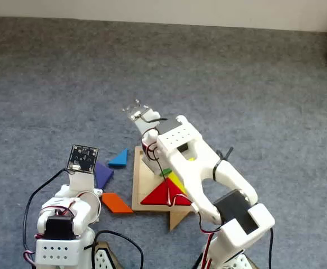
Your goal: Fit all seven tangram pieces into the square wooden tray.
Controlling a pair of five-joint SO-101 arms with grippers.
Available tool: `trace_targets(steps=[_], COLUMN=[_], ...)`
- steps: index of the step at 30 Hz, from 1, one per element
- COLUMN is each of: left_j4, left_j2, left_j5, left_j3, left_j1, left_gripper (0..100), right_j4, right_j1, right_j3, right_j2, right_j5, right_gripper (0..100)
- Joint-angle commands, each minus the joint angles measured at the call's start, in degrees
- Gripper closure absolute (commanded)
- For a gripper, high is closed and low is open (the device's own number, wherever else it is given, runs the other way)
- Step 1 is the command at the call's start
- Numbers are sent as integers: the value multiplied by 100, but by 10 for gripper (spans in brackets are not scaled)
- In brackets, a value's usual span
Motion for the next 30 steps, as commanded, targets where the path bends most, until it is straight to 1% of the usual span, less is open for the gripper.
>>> trace_targets(steps=[1,3,6,8,13,17,20,24,27,30], left_j4=[18,18,18,18,18,18,18,18,18,18], left_j2=[-136,-136,-136,-136,-136,-136,-136,-136,-136,-136], left_j5=[18,18,18,18,18,18,18,18,18,18], left_j3=[119,119,119,119,119,119,119,119,110,110], left_j1=[92,92,92,92,92,92,92,127,391,637], left_gripper=[995,995,995,995,995,995,995,995,995,995], right_j4=[242,312,831,1121,1490,1631,1613,1613,1613,1464], right_j1=[101,180,321,400,418,620,989,1719,2211,2554], right_j3=[-22,-31,-66,-84,57,848,1604,2668,3433,4189], right_j2=[-75,-110,-171,-505,-2237,-3811,-4813,-6009,-6800,-7503], right_j5=[220,237,246,255,229,220,246,255,220,220], right_gripper=[943,943,943,943,943,943,943,943,943,943])
